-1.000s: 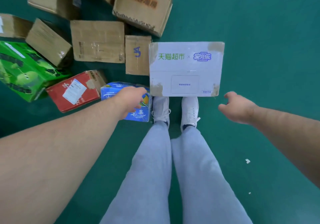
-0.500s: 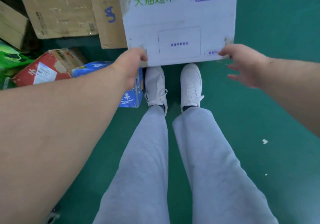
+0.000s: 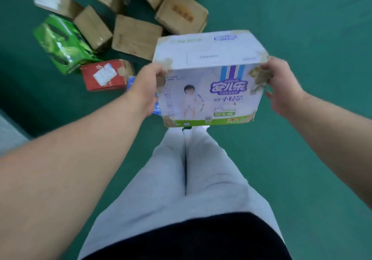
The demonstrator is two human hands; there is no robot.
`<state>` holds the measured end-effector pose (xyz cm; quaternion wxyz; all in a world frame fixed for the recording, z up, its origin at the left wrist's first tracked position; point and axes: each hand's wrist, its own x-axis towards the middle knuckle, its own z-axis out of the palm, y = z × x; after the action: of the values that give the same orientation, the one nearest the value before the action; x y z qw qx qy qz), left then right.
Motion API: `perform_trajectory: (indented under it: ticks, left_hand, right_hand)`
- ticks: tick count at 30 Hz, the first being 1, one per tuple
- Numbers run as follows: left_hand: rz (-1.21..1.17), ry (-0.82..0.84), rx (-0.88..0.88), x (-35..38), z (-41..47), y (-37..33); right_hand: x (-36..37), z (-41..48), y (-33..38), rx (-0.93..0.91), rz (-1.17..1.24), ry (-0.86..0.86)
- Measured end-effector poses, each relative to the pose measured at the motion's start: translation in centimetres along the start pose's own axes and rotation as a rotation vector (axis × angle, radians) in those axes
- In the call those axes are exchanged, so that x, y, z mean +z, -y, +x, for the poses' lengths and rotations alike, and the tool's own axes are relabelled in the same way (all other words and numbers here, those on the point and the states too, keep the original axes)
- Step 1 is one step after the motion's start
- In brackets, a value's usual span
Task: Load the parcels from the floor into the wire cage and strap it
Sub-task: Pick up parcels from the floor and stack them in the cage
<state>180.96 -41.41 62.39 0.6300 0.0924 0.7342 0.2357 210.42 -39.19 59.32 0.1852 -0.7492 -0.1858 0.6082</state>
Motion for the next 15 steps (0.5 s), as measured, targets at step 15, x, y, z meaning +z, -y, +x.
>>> perform_trajectory:
  ticks: [15]
  left_hand:
    - [-0.679, -0.429, 0.093, -33.3, -19.5, 12.2]
  right_hand:
    - [33.1, -23.9, 5.3, -0.258, -0.375, 0.462]
